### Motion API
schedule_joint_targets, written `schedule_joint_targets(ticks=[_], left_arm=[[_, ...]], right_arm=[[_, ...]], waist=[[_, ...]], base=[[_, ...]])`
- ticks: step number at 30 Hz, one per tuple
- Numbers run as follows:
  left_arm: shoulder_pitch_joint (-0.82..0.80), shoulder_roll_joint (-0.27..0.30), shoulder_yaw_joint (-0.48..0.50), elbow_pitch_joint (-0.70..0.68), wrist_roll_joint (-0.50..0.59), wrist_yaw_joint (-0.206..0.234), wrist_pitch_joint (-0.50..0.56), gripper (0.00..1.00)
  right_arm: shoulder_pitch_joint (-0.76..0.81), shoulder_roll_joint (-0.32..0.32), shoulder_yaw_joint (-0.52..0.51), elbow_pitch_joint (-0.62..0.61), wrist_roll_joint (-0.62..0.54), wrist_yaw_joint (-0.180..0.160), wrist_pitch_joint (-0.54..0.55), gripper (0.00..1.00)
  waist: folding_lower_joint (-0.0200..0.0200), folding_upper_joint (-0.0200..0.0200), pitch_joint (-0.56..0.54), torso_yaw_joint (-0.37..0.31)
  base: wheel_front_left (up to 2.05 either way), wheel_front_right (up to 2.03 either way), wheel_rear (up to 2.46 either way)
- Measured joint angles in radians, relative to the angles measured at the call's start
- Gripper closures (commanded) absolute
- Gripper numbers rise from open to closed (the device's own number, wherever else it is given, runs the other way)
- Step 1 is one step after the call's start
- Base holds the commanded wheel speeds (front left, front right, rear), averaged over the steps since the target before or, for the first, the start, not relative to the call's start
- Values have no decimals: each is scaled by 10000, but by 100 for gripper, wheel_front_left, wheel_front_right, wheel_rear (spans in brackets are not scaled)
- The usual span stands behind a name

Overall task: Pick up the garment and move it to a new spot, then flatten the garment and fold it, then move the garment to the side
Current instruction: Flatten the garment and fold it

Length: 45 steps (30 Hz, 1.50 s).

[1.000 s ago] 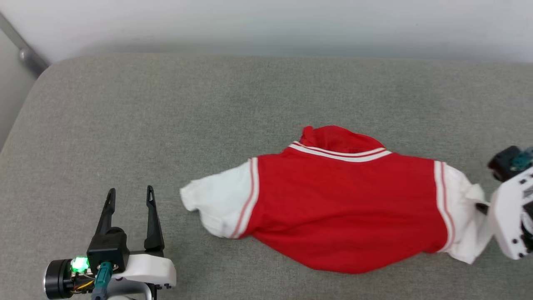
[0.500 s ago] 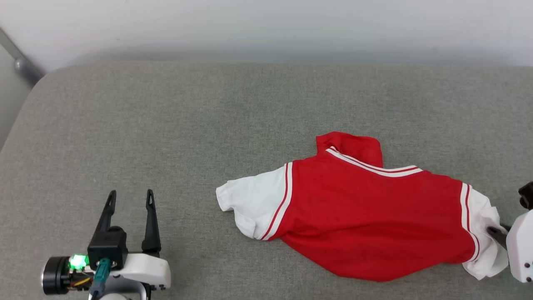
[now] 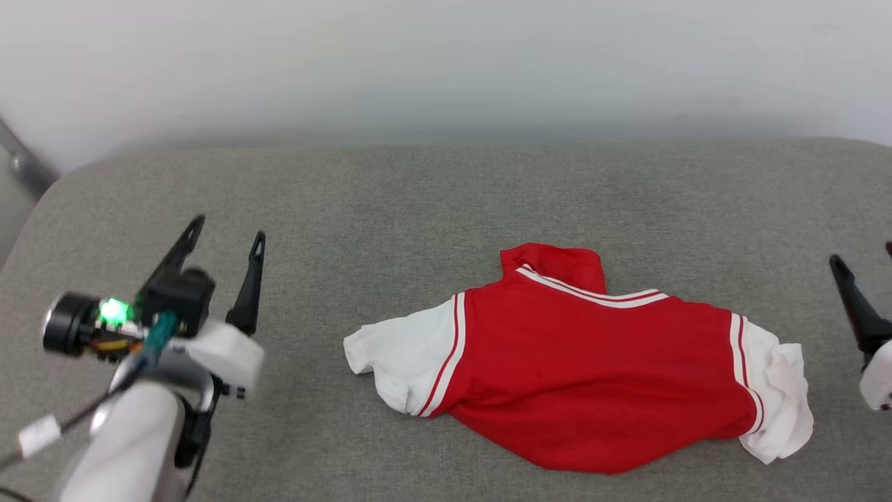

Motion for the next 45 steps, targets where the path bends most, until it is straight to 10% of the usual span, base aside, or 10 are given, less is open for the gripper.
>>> schedule_joint_targets(ticks=[8, 19, 30, 43, 44, 45], left_arm=[[-1943, 568, -1081, 265, -692, -1643, 3315, 0], [-4294, 2142, -5225, -113, -4767, -1810, 8521, 0], [-6641, 2520, -8234, 780, -7033, -1808, 11854, 0], [-7457, 3120, -10082, 1078, -7451, -1835, 11837, 0], [-7464, 3137, -10109, 1032, -7415, -1837, 11839, 11], [-7464, 3149, -10126, 984, -7407, -1837, 11854, 86]], right_arm=[[1719, 2128, -2801, -2307, -2192, 0, -700, 0], [3744, 4828, -4090, -5394, -3870, 0, -155, 0], [3303, 5164, -3398, -5325, -4115, 0, -174, 0], [2646, 5221, -2982, -4293, -4019, 0, -813, 0], [2583, 5219, -2987, -4207, -4017, 0, -832, 0], [2524, 5214, -3005, -4140, -4002, 0, -865, 0]], waist=[[0, 0, -56, -202], [0, 0, 397, -395], [0, 0, 1453, -1039], [-1, 0, 2697, -1954], [0, 0, 2742, -1965], [-1, 0, 2764, -1963]], base=[[0, 0, 0], [0, 0, 0], [0, 0, 0], [0, 0, 0], [0, 0, 0], [0, 0, 0]])
